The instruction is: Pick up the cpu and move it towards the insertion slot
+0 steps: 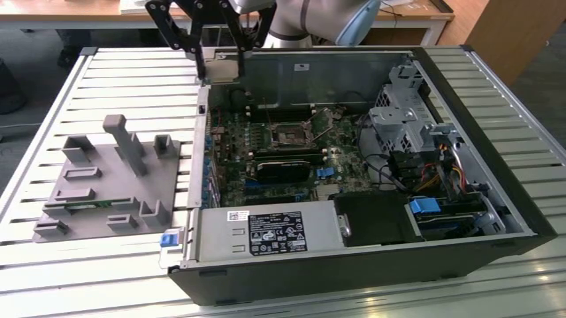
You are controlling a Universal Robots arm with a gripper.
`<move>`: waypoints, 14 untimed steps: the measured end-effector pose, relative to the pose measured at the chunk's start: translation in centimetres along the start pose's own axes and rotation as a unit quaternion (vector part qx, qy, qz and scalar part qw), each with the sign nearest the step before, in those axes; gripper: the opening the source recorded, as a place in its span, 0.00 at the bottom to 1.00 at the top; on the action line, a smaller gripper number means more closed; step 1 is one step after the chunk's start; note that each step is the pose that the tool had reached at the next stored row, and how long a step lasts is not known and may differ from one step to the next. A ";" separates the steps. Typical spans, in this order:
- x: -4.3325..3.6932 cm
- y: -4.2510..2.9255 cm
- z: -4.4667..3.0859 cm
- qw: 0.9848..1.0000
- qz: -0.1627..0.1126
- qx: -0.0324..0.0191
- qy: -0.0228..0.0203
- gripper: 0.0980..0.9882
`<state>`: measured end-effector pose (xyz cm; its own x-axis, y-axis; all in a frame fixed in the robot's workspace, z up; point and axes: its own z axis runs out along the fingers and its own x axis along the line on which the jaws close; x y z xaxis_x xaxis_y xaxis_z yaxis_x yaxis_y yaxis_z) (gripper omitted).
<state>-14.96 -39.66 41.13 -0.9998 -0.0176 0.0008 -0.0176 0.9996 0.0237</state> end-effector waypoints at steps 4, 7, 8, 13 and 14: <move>-0.38 -0.01 0.00 1.000 0.000 0.000 0.000 0.50; -0.64 -0.01 0.00 1.000 0.000 0.000 0.000 0.50; -0.73 -0.01 0.00 1.000 0.000 0.000 0.000 0.50; -1.19 -0.02 0.00 1.000 0.000 0.000 0.000 0.50; -1.28 -0.02 0.00 1.000 0.000 0.000 0.000 0.50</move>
<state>-13.68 -39.66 41.13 -0.9998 -0.0176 0.0009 -0.0176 0.9996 0.0236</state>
